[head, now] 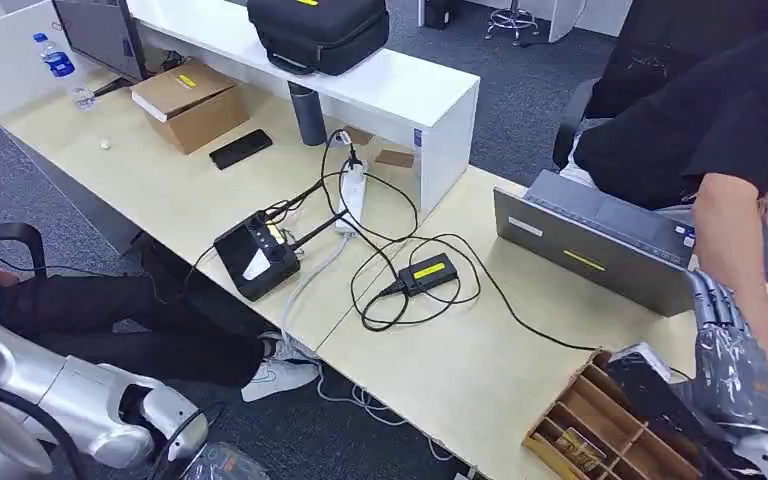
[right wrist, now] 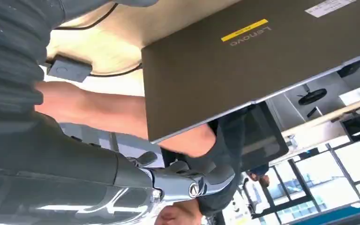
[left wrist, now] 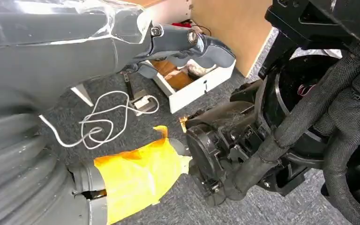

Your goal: Pass the card to the sensor for recognition and then transmit it.

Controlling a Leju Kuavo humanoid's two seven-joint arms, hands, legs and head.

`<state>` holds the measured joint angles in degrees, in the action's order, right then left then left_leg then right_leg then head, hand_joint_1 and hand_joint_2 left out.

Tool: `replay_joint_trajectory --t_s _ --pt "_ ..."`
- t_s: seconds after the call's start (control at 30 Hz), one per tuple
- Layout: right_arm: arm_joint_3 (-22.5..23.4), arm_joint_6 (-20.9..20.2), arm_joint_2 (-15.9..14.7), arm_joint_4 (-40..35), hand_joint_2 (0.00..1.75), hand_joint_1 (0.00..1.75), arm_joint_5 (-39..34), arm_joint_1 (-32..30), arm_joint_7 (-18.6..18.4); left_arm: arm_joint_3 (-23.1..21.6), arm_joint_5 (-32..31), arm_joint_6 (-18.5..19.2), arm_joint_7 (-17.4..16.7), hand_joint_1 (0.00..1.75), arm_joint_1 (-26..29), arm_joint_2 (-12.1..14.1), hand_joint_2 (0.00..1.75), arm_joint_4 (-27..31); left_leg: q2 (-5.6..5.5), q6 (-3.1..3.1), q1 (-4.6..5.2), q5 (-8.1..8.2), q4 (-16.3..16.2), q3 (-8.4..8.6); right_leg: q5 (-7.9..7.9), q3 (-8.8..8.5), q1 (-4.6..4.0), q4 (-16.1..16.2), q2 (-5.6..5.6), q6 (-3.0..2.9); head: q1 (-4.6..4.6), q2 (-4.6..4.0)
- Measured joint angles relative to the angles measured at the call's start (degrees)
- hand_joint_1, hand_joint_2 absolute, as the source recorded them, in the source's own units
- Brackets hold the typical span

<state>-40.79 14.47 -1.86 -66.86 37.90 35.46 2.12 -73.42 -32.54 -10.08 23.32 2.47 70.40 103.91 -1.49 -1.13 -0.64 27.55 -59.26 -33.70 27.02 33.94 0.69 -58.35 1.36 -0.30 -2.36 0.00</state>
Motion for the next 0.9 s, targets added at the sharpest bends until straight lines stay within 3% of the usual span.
replay_joint_trajectory --t_s 0.43,0.9 --pt "0.0 -0.4 -1.5 -1.2 1.75 0.0 0.3 -1.9 0.9 -0.2 -0.4 -0.7 -0.8 0.0 0.6 0.2 1.75 0.0 -0.01 0.0 0.0 0.0 0.0 0.0 0.0 0.0 0.0 0.0 -0.01 0.0 0.0 0.0" --pt "0.5 0.4 -6.5 -5.4 1.75 0.0 3.4 -6.6 0.6 -2.1 -1.4 -3.8 -4.7 0.0 1.7 2.2 1.75 1.5 -0.01 0.01 0.0 0.01 0.0 -0.01 0.0 -0.01 0.0 0.0 -0.01 0.0 -0.02 0.0"
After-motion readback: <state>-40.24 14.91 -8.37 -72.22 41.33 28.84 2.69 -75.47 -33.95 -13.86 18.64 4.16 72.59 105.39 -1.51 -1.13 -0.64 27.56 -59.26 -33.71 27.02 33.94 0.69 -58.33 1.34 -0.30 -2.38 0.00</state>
